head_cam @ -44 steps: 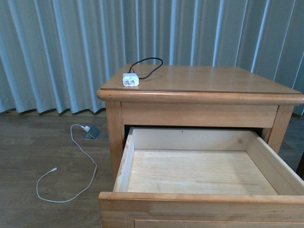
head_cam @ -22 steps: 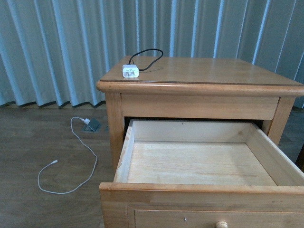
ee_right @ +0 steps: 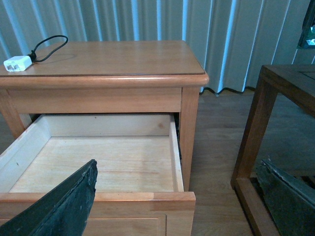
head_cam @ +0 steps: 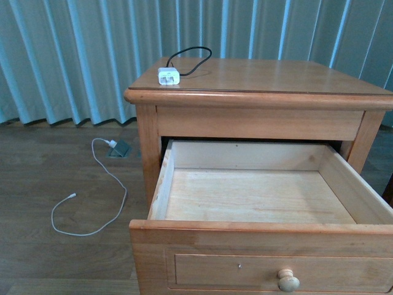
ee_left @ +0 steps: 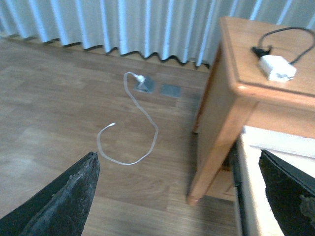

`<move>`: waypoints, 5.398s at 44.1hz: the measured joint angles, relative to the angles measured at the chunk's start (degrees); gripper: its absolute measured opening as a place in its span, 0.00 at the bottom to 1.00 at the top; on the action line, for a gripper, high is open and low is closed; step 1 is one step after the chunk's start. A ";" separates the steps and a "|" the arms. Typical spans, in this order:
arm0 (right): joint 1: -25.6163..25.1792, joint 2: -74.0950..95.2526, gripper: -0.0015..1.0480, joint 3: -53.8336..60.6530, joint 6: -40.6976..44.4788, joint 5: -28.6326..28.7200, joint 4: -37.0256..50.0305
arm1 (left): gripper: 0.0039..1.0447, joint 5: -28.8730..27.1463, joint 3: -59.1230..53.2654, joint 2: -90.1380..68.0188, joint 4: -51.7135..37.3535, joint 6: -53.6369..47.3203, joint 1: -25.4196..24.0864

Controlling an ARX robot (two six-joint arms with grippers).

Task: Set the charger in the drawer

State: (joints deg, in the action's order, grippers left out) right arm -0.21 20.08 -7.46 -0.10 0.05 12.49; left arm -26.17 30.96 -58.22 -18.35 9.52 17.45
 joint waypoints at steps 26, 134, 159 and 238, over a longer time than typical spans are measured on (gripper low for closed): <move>0.00 0.00 0.92 0.00 0.00 0.00 0.00 | 0.94 12.61 46.31 -47.50 1.20 2.21 1.84; 0.00 0.00 0.92 0.00 0.00 0.00 0.00 | 0.38 21.18 36.59 -49.86 1.11 -11.91 17.07; 0.00 0.00 0.92 0.00 0.00 0.00 0.00 | 0.38 19.43 47.56 -66.84 3.34 -11.78 17.05; 0.00 0.00 0.92 0.02 0.00 0.00 0.00 | 0.94 -24.85 -3.17 13.92 9.40 4.55 18.14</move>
State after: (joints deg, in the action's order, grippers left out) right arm -0.21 20.08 -7.44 -0.10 0.05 12.49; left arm -51.03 27.79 -44.29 -8.95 14.06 35.59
